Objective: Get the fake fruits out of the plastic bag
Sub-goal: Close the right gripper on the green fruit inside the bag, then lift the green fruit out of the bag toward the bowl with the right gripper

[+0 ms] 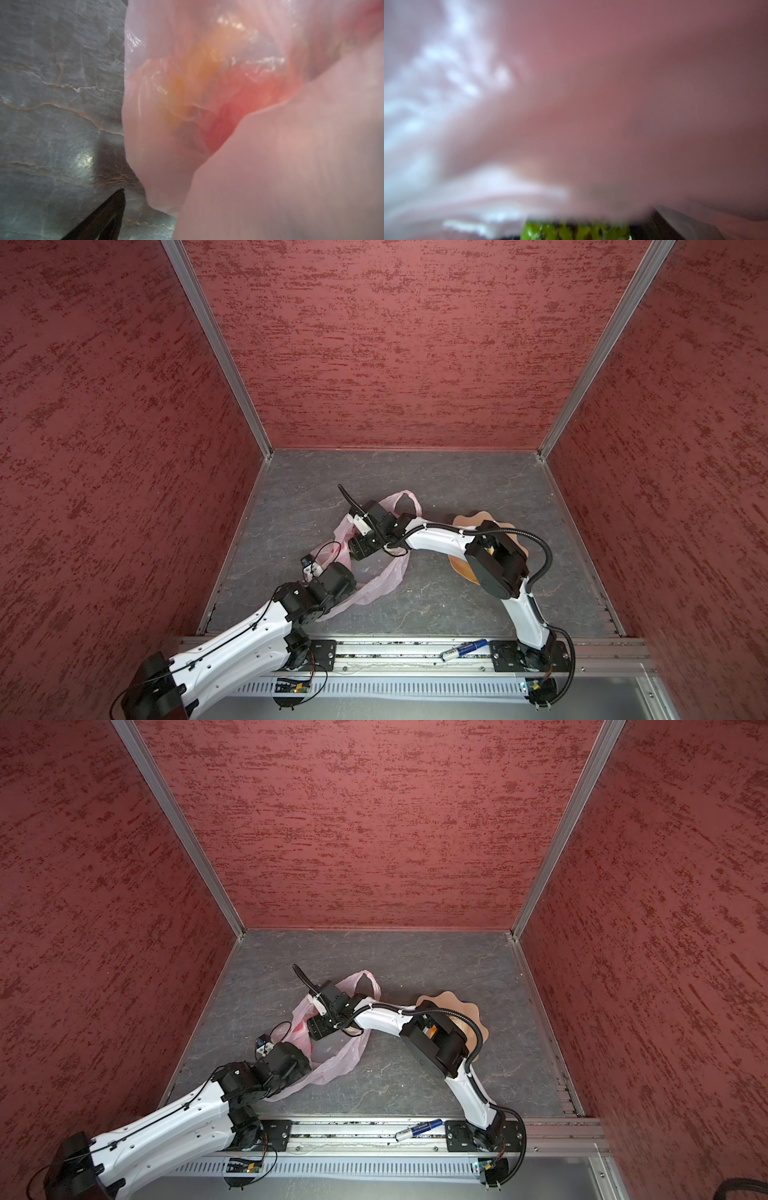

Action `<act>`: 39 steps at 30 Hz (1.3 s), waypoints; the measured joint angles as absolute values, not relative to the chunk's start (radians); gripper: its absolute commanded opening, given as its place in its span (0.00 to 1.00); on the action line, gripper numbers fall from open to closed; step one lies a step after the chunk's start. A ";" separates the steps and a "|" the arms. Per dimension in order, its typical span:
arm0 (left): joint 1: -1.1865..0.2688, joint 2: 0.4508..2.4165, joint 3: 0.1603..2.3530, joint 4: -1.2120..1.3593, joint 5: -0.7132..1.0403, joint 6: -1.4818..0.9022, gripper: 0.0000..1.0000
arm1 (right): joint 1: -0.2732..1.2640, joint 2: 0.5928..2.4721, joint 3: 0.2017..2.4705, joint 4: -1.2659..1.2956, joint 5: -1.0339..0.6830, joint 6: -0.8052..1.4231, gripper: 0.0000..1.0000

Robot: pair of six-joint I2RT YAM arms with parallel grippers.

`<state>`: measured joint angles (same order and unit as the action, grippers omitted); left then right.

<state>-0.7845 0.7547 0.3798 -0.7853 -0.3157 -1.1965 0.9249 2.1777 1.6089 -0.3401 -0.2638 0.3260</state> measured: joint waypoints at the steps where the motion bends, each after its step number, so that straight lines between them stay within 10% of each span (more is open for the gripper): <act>1: -0.785 0.755 0.380 -0.785 -0.316 -1.196 0.98 | 0.925 2.178 1.609 -0.340 -0.265 0.326 0.66; 39: -0.784 0.757 0.380 -0.761 -0.316 -1.196 0.98 | 0.926 1.782 1.432 -0.468 -0.191 0.322 0.51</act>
